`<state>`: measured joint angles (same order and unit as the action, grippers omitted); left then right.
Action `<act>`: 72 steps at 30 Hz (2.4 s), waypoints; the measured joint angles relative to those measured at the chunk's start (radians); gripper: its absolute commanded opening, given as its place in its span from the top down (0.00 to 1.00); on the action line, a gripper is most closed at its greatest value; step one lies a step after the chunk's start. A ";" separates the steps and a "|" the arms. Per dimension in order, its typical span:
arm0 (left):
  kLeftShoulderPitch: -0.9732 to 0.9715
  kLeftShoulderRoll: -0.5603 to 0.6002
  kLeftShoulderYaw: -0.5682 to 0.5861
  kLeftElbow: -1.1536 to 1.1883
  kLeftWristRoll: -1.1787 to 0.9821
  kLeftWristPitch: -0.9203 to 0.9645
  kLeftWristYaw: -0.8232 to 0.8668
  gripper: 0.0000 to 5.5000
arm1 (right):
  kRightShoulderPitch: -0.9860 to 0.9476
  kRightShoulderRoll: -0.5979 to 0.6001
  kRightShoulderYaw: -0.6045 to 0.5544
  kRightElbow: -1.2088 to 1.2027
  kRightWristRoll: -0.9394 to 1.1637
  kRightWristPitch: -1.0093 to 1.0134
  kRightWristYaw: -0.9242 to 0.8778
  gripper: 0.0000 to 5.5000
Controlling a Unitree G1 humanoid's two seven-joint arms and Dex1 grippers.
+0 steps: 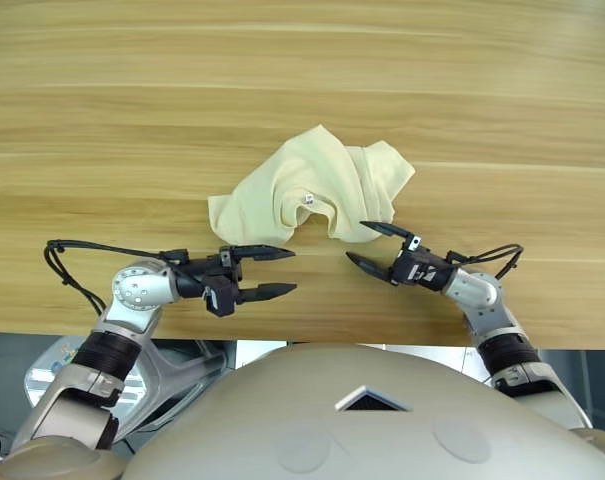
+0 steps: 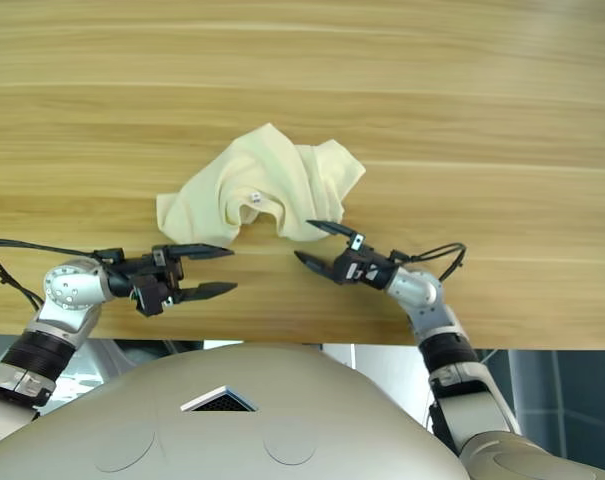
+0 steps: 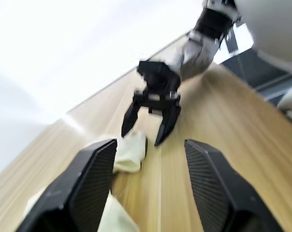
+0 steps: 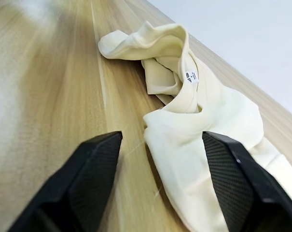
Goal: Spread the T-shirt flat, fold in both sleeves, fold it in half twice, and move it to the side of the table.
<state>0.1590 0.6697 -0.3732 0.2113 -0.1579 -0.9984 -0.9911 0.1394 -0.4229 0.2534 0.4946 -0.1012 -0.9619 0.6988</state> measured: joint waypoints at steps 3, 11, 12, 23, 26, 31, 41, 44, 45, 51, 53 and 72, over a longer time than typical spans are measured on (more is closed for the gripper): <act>-0.010 -0.003 0.033 0.070 0.141 0.021 0.069 0.53 | -0.001 -0.005 0.008 0.000 -0.005 0.000 -0.017 0.44; -0.037 -0.009 0.067 0.107 0.341 0.072 0.212 0.53 | -0.003 -0.020 0.030 -0.001 -0.009 -0.002 -0.049 0.44; -0.035 -0.007 0.067 0.087 0.350 0.090 0.215 0.53 | -0.004 -0.022 0.032 -0.001 -0.010 -0.002 -0.054 0.44; -0.043 0.010 0.074 0.043 0.429 0.180 0.304 0.53 | -0.010 -0.045 0.056 -0.013 -0.059 -0.001 -0.105 0.44; -0.045 0.016 0.074 0.039 0.440 0.192 0.325 0.53 | -0.014 -0.054 0.065 -0.019 -0.079 -0.001 -0.123 0.44; -0.054 0.023 0.072 0.037 0.447 0.207 0.334 0.53 | -0.027 -0.057 0.076 -0.012 -0.095 0.005 -0.154 0.54; -0.068 0.030 0.056 0.067 0.451 0.203 0.355 0.75 | -0.105 -0.055 0.089 0.047 -0.128 0.070 -0.219 0.86; -0.072 0.034 0.051 0.068 0.460 0.195 0.359 0.83 | -0.109 -0.055 0.092 0.053 -0.128 0.070 -0.225 0.95; -0.075 0.036 0.051 0.068 0.460 0.193 0.361 0.86 | -0.110 -0.055 0.095 0.055 -0.128 0.070 -0.228 0.99; -0.086 0.040 0.049 0.094 0.438 0.165 0.374 1.00 | -0.120 -0.061 0.107 0.062 -0.128 0.069 -0.239 1.00; -0.092 0.040 0.047 0.107 0.434 0.147 0.376 1.00 | -0.121 -0.062 0.110 0.063 -0.128 0.068 -0.240 1.00; -0.204 0.072 0.061 0.257 0.074 -0.051 0.254 1.00 | -0.065 -0.191 -0.015 -0.054 0.192 0.062 -0.080 1.00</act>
<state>-0.0447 0.7419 -0.3122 0.4681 -0.0839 -1.0492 -0.7367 0.0743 -0.6144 0.2389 0.4404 0.0904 -0.8998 0.6185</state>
